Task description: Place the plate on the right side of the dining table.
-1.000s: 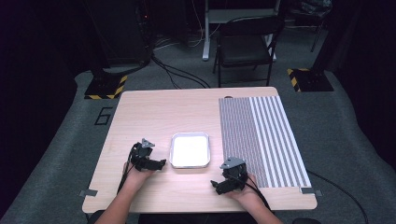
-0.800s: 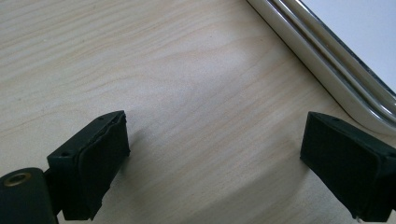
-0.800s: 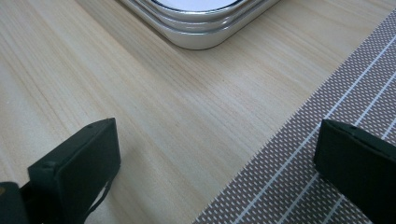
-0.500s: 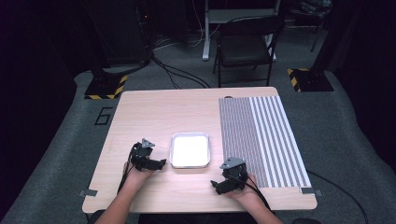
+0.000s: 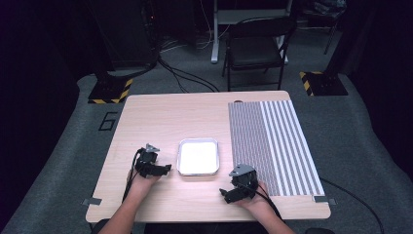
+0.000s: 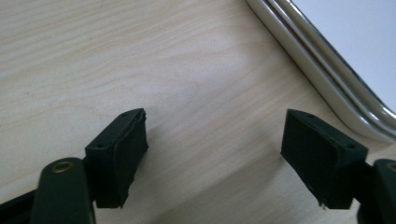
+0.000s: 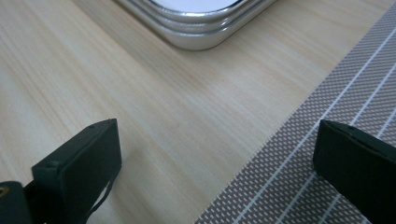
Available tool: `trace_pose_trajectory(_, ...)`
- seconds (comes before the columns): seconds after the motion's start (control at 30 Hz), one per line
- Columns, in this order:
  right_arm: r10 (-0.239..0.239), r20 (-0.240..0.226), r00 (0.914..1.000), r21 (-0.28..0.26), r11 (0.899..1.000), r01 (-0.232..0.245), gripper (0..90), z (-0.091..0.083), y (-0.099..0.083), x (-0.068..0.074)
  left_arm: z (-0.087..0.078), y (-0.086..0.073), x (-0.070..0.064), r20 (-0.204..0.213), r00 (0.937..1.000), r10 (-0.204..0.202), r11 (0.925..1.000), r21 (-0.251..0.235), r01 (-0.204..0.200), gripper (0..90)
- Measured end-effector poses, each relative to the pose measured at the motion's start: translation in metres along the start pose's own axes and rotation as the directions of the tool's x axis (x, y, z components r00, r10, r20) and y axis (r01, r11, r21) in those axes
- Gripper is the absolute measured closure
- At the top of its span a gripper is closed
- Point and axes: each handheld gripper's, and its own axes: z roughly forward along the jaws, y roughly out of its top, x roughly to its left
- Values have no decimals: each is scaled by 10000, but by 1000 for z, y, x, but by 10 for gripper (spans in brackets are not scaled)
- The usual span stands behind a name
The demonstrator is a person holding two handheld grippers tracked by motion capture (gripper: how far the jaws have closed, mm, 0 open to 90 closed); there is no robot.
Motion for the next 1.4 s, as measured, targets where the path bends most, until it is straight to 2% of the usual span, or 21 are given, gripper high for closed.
trace_pose_trajectory(0.1, -33, 117, 9999, -233, 9997, 36, 4, -3, 1, -1, -3, 0, 1, 110, 9998, -185, 9997, -125, 187, 244)
trace_pose_trajectory(0.17, 345, -23, 9994, -369, 9987, -345, 4, -7, 4, -2, -7, 0, 2, 458, 9971, -607, 9975, -330, 623, 284)
trace_pose_trajectory(0.23, 447, -98, 9990, -424, 9981, -450, 12, -9, 5, -4, -8, 0, 1, 555, 9956, -754, 9958, -476, 781, 295)
trace_pose_trajectory(0.27, 768, -227, 9968, -490, 9958, -779, 49, -13, 6, -5, -9, 0, 0, 658, 9949, -758, 9953, -554, 795, 324)
trace_pose_trajectory(0.37, 906, -307, 9954, -609, 9939, -923, 102, -15, 8, -8, -11, 0, 0, 783, 9942, -738, 9951, -593, 785, 341)
trace_pose_trajectory(0.4, 1066, -378, 9936, -800, 9908, -1093, 138, -19, 10, -9, -12, 0, -2, 876, 9921, -901, 9938, -577, 953, 350)
trace_pose_trajectory(0.5, 907, -417, 9950, -879, 9917, -941, 174, -21, 12, -10, -15, 0, -3, 1014, 9894, -1039, 9917, -651, 1108, 370)
trace_pose_trajectory(0.6, 951, -485, 9943, -950, 9905, -994, 192, -23, 12, -10, -17, 0, -4, 1089, 9881, -1084, 9906, -715, 1166, 394)
trace_pose_trajectory(0.7, 844, -383, 9957, -1088, 9902, -882, 253, -27, 14, -10, -20, 0, -4, 1236, 9854, -1166, 9881, -860, 1277, 413)
trace_pose_trajectory(0.77, 974, -400, 9944, -1083, 9890, -1012, 320, -29, 15, -10, -20, 0, -5, 1231, 9856, -1161, 9879, -882, 1274, 415)
trace_pose_trajectory(0.87, 1075, -422, 9933, -1063, 9881, -1115, 352, -31, 17, -13, -21, 1, -5, 1410, 9828, -1196, 9875, -853, 1324, 425)
trace_pose_trajectory(0.9, 1223, -479, 9913, -1033, 9865, -1267, 357, -32, 18, -14, -21, 1, -5, 1442, 9819, -1232, 9864, -903, 1370, 425)
trace_pose_trajectory(0.93, 1635, -592, 9848, -958, 9810, -1686, 371, -32, 20, -18, -22, 1, -6, 1610, 9774, -1368, 9836, -952, 1534, 426)
trace_pose_trajectory(1.0, 1773, -637, 9821, -941, 9786, -1828, 379, -33, 20, -19, -22, 1, -6, 1623, 9769, -1390, 9825, -1009, 1566, 429)
trace_pose_trajectory(1.1, 2397, -839, 9672, -912, 9647, -2470, 413, -36, 22, -28, -23, 0, -6, 1784, 9740, -1397, 9820, -1014, 1595, 456)
trace_pose_trajectory(1.13, 2482, -853, 9649, -892, 9627, -2555, 417, -36, 22, -29, -24, 0, -6, 1800, 9738, -1390, 9818, -1034, 1593, 461)
trace_pose_trajectory(1.27, 2578, -670, 9639, -822, 9613, -2628, 432, -35, 23, -32, -24, -1, -7, 1785, 9751, -1318, 9816, -1139, 1536, 472)
trace_pose_trajectory(1.33, 2578, -597, 9644, -881, 9610, -2623, 432, -35, 26, -33, -24, -1, -6, 1889, 9724, -1373, 9798, -1185, 1613, 478)
trace_pose_trajectory(1.4, 2658, -598, 9622, -987, 9576, -2707, 432, -34, 29, -34, -26, -3, -4, 2140, 9645, -1546, 9727, -1381, 1866, 504)
